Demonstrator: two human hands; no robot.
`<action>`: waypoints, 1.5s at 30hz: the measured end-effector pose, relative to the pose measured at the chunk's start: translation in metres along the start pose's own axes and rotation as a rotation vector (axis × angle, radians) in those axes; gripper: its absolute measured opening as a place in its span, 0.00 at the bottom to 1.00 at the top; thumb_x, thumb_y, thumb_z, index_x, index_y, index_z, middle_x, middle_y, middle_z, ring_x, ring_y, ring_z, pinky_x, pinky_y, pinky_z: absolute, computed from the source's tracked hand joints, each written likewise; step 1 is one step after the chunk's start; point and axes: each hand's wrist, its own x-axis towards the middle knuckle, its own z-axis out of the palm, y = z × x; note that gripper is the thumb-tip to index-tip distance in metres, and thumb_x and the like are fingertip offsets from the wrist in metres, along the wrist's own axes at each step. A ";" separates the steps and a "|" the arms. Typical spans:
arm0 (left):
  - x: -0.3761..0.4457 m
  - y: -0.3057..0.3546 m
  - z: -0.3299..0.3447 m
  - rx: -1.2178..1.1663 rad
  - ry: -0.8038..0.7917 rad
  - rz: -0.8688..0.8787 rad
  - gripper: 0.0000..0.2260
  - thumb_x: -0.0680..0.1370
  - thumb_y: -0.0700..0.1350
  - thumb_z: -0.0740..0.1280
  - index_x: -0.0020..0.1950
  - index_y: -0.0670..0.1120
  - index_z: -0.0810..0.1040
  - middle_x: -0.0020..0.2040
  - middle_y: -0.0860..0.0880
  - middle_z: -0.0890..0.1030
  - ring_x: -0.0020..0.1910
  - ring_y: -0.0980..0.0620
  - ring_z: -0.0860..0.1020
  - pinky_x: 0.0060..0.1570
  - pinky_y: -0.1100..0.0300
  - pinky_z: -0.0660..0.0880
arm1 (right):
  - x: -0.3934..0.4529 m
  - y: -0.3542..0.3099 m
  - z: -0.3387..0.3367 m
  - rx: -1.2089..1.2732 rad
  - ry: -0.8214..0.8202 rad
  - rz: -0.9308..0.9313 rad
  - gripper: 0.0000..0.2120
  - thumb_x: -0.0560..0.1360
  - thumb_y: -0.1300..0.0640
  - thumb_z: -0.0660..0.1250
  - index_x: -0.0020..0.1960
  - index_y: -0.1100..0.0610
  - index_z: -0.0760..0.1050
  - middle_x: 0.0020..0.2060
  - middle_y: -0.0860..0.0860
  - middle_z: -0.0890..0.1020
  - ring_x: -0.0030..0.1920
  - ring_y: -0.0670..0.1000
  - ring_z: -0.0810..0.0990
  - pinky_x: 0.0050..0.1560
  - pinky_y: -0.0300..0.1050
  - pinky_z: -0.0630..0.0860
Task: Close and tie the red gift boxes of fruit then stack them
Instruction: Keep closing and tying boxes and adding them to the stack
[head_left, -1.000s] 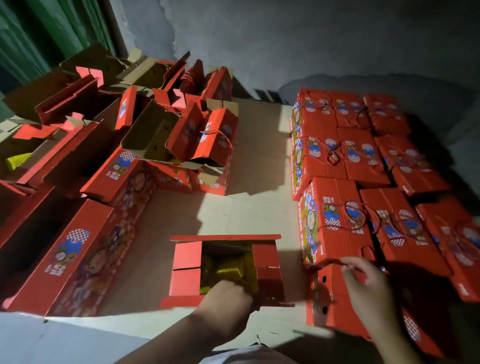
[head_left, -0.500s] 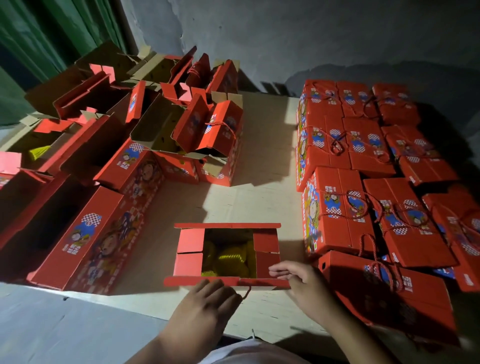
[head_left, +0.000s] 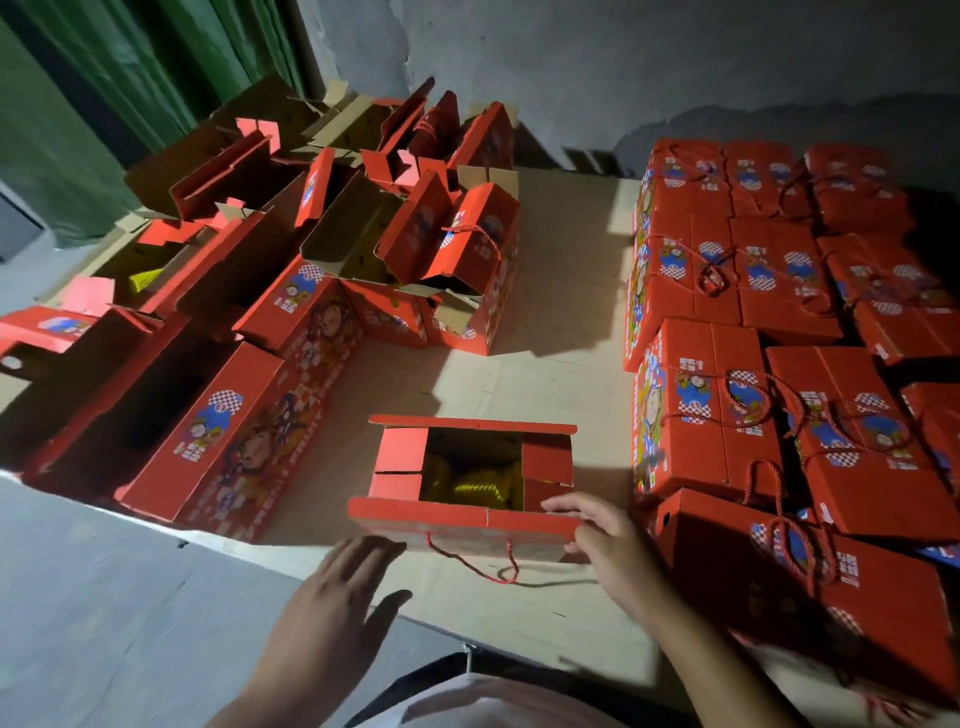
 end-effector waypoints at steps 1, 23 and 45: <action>0.001 -0.004 -0.002 0.018 0.017 -0.037 0.26 0.73 0.57 0.75 0.70 0.53 0.75 0.65 0.55 0.77 0.61 0.53 0.78 0.52 0.55 0.82 | 0.001 0.001 0.000 0.007 0.013 -0.004 0.23 0.69 0.58 0.58 0.53 0.37 0.83 0.52 0.41 0.85 0.51 0.47 0.83 0.53 0.54 0.82; 0.067 -0.040 0.002 0.067 -0.195 0.175 0.09 0.82 0.52 0.64 0.61 0.56 0.76 0.53 0.57 0.81 0.51 0.53 0.79 0.52 0.56 0.75 | 0.064 -0.058 0.000 -0.145 0.135 -0.109 0.30 0.77 0.70 0.56 0.72 0.45 0.73 0.67 0.41 0.78 0.68 0.42 0.75 0.71 0.43 0.69; 0.117 -0.114 0.023 0.216 -0.242 0.536 0.38 0.60 0.67 0.77 0.63 0.46 0.80 0.58 0.45 0.78 0.53 0.43 0.79 0.44 0.48 0.79 | 0.018 -0.016 0.044 -0.695 0.356 -0.157 0.26 0.70 0.47 0.77 0.62 0.42 0.69 0.66 0.37 0.72 0.67 0.38 0.71 0.67 0.36 0.68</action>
